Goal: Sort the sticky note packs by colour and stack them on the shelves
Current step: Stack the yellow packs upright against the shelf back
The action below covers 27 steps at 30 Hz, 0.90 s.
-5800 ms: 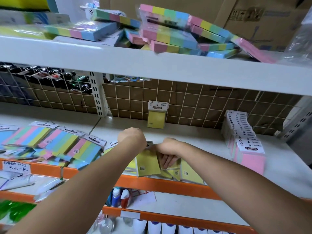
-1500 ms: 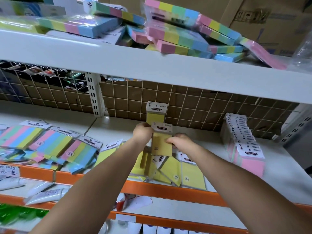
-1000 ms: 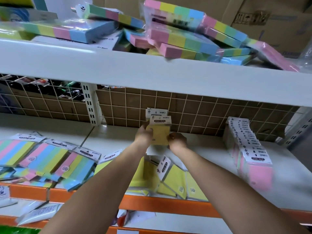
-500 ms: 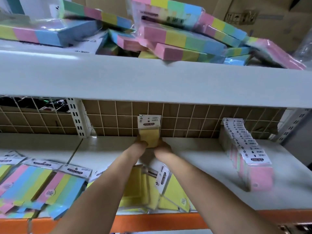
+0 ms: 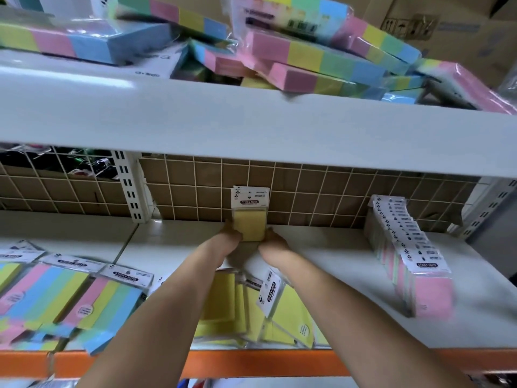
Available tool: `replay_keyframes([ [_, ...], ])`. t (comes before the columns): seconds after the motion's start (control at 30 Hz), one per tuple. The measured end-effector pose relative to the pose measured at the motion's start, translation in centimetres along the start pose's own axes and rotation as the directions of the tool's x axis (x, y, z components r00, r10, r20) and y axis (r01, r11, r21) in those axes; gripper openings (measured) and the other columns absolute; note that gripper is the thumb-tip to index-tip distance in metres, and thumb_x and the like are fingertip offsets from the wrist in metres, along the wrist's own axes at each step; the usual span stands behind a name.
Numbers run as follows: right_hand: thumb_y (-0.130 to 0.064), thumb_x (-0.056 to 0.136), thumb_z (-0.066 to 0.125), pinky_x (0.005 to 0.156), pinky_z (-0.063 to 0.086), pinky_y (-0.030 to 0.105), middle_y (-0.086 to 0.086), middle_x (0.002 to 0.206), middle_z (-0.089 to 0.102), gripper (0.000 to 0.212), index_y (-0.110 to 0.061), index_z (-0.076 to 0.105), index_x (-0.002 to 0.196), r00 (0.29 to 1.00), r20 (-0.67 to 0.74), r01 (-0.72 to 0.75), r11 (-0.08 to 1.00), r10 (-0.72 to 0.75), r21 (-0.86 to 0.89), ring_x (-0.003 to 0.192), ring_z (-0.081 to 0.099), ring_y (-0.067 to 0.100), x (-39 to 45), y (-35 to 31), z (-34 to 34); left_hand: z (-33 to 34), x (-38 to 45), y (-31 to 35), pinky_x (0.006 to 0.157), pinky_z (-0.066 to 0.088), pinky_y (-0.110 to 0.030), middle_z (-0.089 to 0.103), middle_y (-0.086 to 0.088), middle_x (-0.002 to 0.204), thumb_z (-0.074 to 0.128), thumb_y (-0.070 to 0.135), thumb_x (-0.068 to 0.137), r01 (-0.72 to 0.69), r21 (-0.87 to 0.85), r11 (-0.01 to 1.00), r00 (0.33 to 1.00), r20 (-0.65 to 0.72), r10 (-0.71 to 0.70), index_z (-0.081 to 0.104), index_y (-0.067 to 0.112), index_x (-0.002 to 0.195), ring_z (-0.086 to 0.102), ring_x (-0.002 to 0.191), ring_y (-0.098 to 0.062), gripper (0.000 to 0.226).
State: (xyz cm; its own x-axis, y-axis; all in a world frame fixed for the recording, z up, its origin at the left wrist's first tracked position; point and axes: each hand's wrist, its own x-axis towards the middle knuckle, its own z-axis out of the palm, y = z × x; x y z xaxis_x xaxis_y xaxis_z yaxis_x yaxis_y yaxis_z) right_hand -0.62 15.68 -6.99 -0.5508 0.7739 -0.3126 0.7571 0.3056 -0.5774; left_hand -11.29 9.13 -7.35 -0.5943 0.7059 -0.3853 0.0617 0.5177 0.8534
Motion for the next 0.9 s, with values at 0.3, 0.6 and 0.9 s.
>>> replay_keyframes([
  [0.3, -0.012, 0.086, 0.049, 0.051, 0.034, 0.019, 0.006, 0.087, 0.062, 0.016, -0.017, 0.062, 0.078, 0.997, 0.051, 0.06, 0.996, -0.057, -0.072, 0.076, 0.053, 0.02, -1.9, 0.9, -3.5, -0.7, -4.4, 2.6, 0.072, 0.046, -0.032, 0.061, -0.013, 0.096, 0.042, 0.017, 0.098, 0.102, 0.32, 0.942, 0.99, -0.123, -0.066, 0.054, -0.002, 0.126, 0.059, 0.091, -0.027, 0.036],
  [0.6, -0.024, 0.089, 0.057, 0.063, 0.043, 0.023, 0.003, 0.082, 0.066, 0.015, -0.014, 0.064, 0.081, 0.987, 0.15, -0.049, 0.998, 0.053, -0.032, 0.071, 0.055, 0.016, -4.4, 3.2, -6.4, 2.7, -8.0, 1.7, 0.077, 0.049, -0.034, 0.067, -0.006, 0.092, 0.075, 0.042, 0.07, -0.012, 0.521, 0.854, 0.996, 0.082, -0.036, 0.066, 0.013, 0.089, 0.062, 0.086, -0.023, 0.035],
  [0.9, -0.009, 0.073, 0.053, 0.053, 0.027, 0.025, 0.003, 0.067, 0.045, 0.003, -0.008, 0.056, 0.071, 0.934, 0.358, 0.079, 0.98, -0.008, -0.182, 0.059, 0.036, 0.017, -6.2, 3.7, -6.4, 4.8, -10.8, 2.1, 0.106, 0.028, -0.046, 0.052, -0.001, 0.077, 0.057, 0.021, 0.085, -0.101, 0.711, 0.696, 0.995, 0.071, 0.071, 0.055, 0.016, 0.079, 0.05, 0.088, -0.024, 0.008],
])
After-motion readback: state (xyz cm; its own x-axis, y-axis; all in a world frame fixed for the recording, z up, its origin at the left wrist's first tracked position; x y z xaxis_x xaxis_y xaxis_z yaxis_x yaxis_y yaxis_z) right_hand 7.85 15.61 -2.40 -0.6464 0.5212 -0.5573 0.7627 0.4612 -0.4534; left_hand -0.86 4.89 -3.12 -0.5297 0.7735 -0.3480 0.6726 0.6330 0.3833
